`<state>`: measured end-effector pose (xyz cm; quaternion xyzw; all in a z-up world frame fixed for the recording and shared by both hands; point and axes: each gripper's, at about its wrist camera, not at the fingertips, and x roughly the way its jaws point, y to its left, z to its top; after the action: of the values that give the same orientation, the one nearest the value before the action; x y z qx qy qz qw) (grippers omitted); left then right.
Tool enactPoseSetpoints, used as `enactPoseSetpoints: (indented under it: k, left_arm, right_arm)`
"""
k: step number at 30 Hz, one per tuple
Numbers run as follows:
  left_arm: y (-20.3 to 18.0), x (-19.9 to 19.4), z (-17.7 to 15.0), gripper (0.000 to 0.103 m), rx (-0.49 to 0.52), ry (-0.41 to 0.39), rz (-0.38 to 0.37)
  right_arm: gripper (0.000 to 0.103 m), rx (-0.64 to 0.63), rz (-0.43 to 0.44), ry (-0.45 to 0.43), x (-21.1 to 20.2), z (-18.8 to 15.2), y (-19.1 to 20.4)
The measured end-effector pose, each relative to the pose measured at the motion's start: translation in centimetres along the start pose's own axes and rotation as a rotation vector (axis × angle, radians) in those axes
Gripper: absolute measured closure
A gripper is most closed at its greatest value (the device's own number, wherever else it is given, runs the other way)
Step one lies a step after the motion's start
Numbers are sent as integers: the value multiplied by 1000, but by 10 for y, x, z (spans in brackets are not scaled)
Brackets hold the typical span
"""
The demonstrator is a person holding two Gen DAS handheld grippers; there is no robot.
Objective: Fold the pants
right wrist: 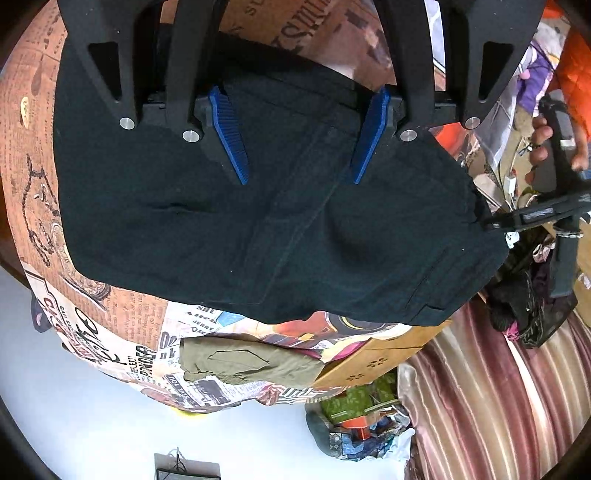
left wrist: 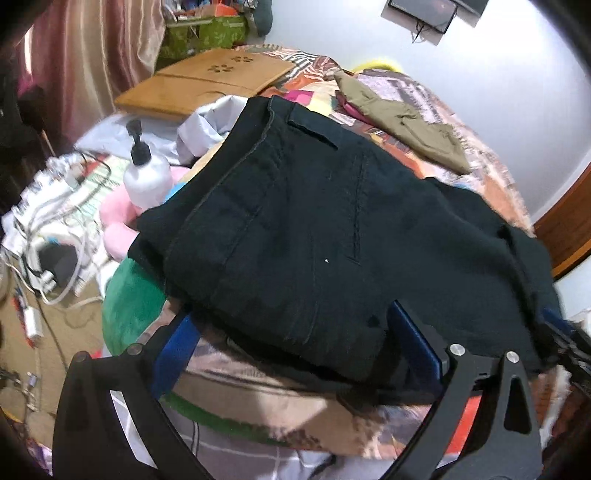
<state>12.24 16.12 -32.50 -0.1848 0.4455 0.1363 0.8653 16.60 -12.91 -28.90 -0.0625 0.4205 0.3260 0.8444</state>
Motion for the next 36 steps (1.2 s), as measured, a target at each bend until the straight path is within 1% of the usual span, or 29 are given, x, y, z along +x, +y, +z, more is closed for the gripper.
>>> enactPoseSetpoints:
  k: [2,3,4,6,7,9,10,11,12,14,20,25,30,34,36]
  left_arm:
    - [-7,5,1,4,18,-10,43]
    - [-11,7,2,11,29,-17,65]
    - [-13,7,3,16,41,-23,87]
    - [-17,10,8,31,62,-24,120]
    - [-17,11,10,35,61,-26,127]
    - [-16,10,14,51,51,-31,123]
    - [-15,9,16,54,45,-35,115]
    - [-13,8,18,63,37,-41,105]
    - [-13,6,19,68,34,-49,98]
    - [-14,0,22,72,48,-67,94]
    - [-41,-30,32,79,181,-156,107]
    - [-64,-57,52,81,230,-227,69]
    - [-99,-88,65,82,325,-314,21]
    - [-133,-106,66,82,411,-365,-15]
    - [-148,-111,66,82,443,-375,-37]
  right_arm:
    - [48,2,3,-1,0,0,0]
    - [48,2,5,-2,0,0,0]
    - [48,1,6,-2,0,0,0]
    - [48,-2,8,-2,0,0,1]
    - [48,-3,9,-2,0,-1,1]
    - [48,-5,10,-2,0,-1,1]
    - [48,-4,12,-3,0,-1,1]
    - [48,-2,14,-4,0,-1,1]
    - [48,-1,16,-4,0,0,0]
    - [48,1,18,-5,0,0,0]
    - [48,-1,20,-4,0,0,0]
    - [48,39,45,-3,-3,2,-5]
    - [48,71,72,-18,-15,2,-11]
    - [48,93,43,-63,-33,1,-21]
    - [48,107,11,-77,-41,-2,-31]
